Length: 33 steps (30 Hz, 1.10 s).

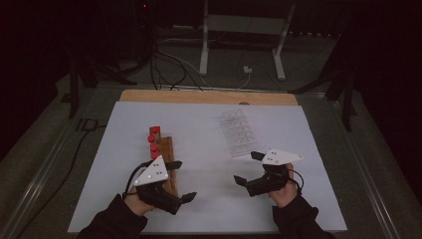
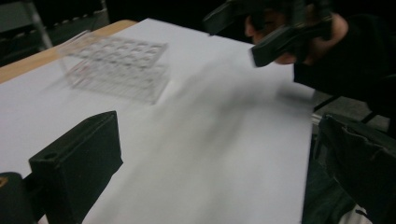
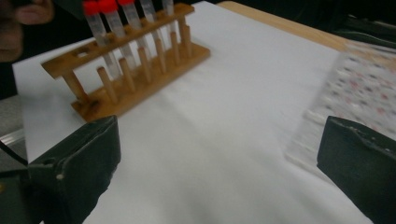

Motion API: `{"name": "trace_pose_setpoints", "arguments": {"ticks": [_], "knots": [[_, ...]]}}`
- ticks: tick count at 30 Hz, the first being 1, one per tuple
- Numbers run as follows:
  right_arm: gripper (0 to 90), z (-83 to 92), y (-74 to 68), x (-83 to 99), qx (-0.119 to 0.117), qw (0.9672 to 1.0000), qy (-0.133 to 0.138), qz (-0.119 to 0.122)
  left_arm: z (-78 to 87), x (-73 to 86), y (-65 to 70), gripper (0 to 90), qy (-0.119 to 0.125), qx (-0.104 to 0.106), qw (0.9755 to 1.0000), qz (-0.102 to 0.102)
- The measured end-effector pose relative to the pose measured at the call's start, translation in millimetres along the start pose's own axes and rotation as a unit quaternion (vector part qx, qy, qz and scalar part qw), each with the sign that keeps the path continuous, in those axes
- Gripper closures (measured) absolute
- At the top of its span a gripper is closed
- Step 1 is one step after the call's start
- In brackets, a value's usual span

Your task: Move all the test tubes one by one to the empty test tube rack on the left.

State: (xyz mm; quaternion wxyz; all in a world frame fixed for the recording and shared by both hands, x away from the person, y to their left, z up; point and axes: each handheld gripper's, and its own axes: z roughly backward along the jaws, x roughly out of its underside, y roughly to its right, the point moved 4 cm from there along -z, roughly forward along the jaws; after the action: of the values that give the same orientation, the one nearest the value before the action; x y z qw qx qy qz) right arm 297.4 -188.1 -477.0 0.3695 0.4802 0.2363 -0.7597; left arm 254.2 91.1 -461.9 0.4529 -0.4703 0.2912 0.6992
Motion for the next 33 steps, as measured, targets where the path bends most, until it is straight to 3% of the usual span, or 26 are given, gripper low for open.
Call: {"name": "trace_pose_setpoints", "arguments": {"ticks": [2,6,12,19,28,33], "knots": [[0.0,3.4,1.5,5.4,0.003,1.0,-0.004,-0.004,-3.4,-0.7,6.7,1.8,0.005,0.006,1.0,0.003],[0.0,10.0,6.3,15.6,0.011,0.9998,-0.007,-0.013,-9.7,0.1,19.2,1.8,0.007,0.021,0.9997,-0.012],[0.0,17.1,14.1,28.3,0.022,0.9994,-0.011,-0.024,-17.2,6.1,27.1,1.8,0.0,0.034,0.9993,-0.018],[0.0,20.5,16.3,46.9,0.021,0.9994,-0.022,-0.016,-30.0,18.6,43.3,1.8,-0.023,0.031,0.9977,-0.056],[0.0,19.5,19.6,53.9,0.029,0.999,-0.032,-0.016,-46.0,35.1,46.0,1.8,-0.047,0.033,0.9967,-0.058],[0.0,18.7,23.4,56.3,0.029,0.9987,-0.033,-0.027,-46.4,36.1,44.0,1.8,-0.036,0.021,0.9974,-0.059]]}}
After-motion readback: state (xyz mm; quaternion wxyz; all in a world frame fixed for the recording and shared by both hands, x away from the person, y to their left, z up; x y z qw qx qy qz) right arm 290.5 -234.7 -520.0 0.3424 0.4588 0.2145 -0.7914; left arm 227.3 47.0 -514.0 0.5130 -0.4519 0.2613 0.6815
